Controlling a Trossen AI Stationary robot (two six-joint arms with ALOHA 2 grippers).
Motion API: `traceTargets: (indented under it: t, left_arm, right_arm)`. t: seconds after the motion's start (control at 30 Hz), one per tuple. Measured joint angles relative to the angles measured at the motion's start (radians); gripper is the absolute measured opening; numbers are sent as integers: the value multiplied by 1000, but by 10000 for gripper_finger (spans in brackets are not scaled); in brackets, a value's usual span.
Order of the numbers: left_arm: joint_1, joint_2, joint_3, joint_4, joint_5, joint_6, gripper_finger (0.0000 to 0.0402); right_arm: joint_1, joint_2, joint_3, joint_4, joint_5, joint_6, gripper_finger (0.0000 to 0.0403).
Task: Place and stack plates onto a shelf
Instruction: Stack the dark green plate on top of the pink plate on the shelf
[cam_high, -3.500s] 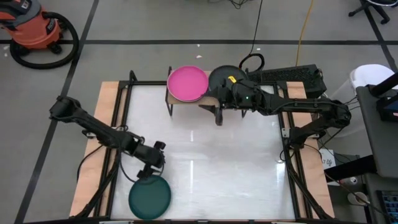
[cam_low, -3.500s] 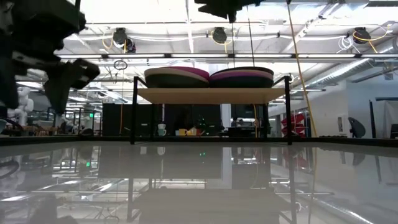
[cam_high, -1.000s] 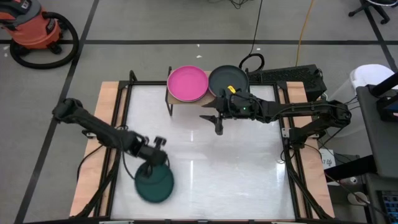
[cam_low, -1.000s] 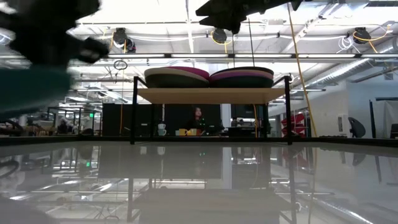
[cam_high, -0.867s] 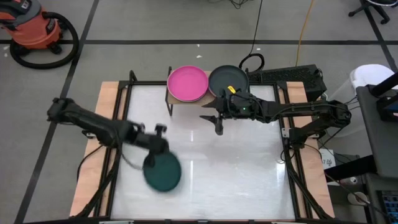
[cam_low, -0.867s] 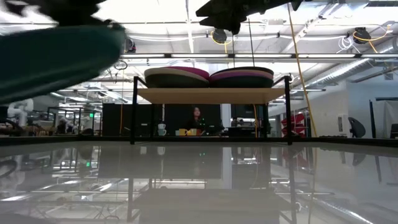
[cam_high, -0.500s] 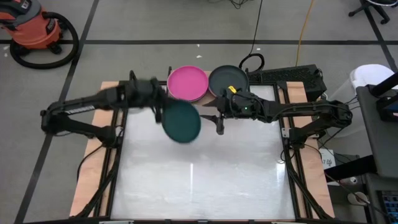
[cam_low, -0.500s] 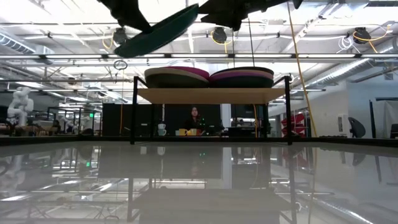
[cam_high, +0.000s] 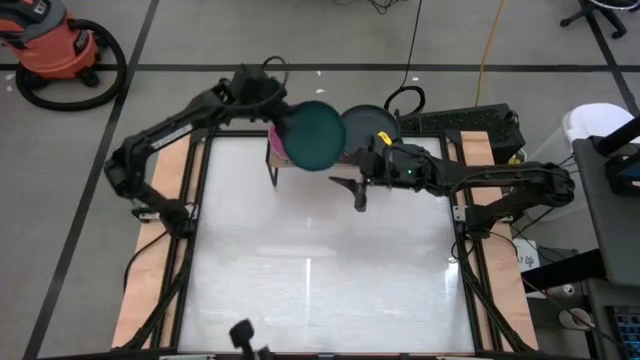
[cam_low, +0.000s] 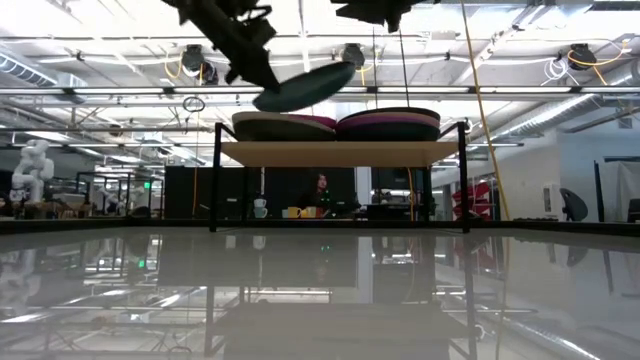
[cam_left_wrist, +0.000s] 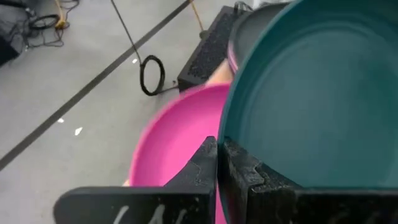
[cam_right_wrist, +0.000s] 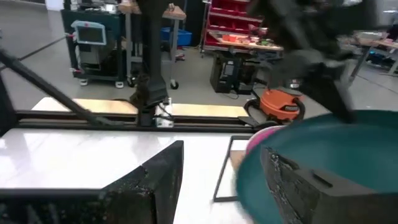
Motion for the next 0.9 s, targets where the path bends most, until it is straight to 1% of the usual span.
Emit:
traceTargets:
  t: [0.17,0.4,0.53,0.63,0.7,0.9]
  left_arm:
    - [63,98,66,-7,11,-6,8]
    - [166,151,128,-158,17,3,9]
    - [189,152,128,-203,34,32,34]
    - [196,153,128,-211,145,37,55]
    - [193,152,128,-213,202,31,66]
    - [150,152,128,-219,220,50,108]
  right_arm:
    - [26,-34,0,-36,-3,-12,194]
    - [34,-48,0,-52,-2,-74,194]
    - [31,-49,0,-55,20,-113,194]
    - [31,-49,0,-55,70,-129,194]
    - [31,-49,0,-55,80,-130,194]
    - [34,-49,0,-59,78,-99,194]
